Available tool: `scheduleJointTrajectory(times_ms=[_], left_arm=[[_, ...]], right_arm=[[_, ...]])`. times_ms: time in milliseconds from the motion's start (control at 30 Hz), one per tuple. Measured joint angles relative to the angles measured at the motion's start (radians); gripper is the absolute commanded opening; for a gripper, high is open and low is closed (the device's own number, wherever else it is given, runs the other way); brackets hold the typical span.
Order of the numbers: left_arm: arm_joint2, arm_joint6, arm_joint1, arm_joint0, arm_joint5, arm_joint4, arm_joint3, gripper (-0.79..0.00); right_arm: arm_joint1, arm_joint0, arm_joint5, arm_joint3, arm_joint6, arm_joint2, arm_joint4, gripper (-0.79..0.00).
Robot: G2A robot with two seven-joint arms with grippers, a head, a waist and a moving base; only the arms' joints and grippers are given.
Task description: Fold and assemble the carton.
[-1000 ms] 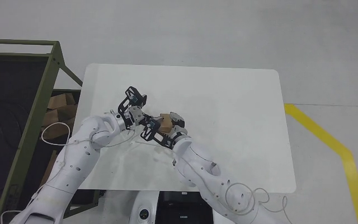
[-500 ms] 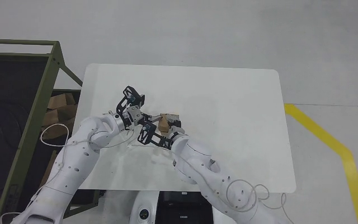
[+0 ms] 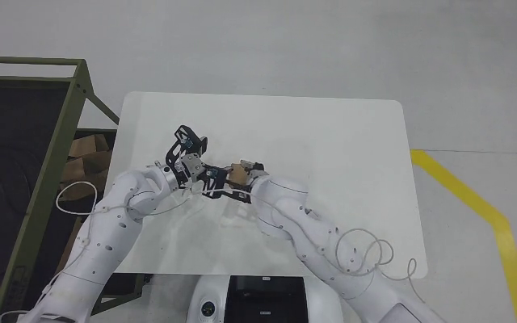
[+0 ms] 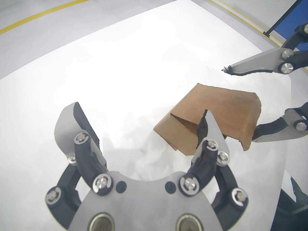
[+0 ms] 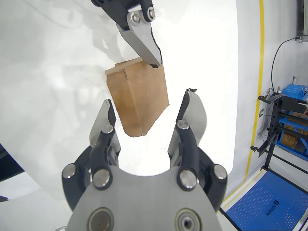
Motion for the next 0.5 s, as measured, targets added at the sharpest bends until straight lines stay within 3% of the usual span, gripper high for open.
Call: scheduleJointTrajectory(times_ms=[167,500], left_arm=[[0.000,-0.006,-0.001,0.000,-0.003,-0.002,-0.003,0.000],[0.005,-0.011,-0.005,-0.009,-0.004,0.002,0.000,0.000]], right_arm=[[-0.009,0.035,-0.001,0.027,0.021,-0.010,0.031,-0.400],[-0.018,0.061,0.003,0.062,0.026,-0.032,0.036,-0.400]])
